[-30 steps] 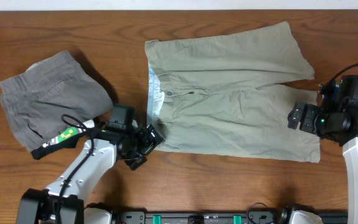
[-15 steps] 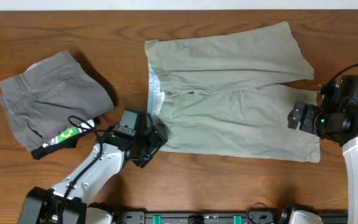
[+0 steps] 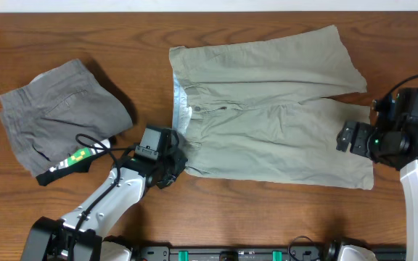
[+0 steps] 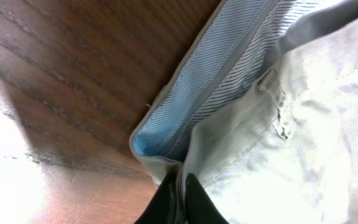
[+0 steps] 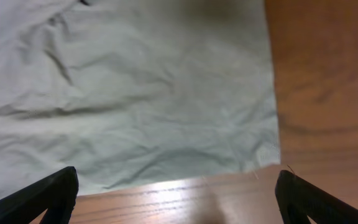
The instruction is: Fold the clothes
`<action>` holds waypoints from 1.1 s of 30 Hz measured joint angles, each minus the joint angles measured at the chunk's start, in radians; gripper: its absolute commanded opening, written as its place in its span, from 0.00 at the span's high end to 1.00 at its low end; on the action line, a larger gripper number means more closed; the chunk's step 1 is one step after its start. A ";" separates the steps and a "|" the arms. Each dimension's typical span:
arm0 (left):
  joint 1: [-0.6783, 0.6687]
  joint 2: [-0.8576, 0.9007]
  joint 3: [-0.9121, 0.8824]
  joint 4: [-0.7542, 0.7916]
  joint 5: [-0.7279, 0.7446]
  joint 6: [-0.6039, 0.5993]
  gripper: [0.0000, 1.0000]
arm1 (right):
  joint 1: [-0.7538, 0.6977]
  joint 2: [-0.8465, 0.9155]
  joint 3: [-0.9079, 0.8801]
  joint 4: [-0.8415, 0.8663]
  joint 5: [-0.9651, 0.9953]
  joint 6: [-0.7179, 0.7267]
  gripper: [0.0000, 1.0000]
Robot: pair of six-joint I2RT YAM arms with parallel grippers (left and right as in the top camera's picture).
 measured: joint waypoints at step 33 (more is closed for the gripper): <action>0.000 -0.036 0.009 -0.071 0.000 0.186 0.94 | 0.000 0.021 -0.564 0.390 0.153 0.536 0.14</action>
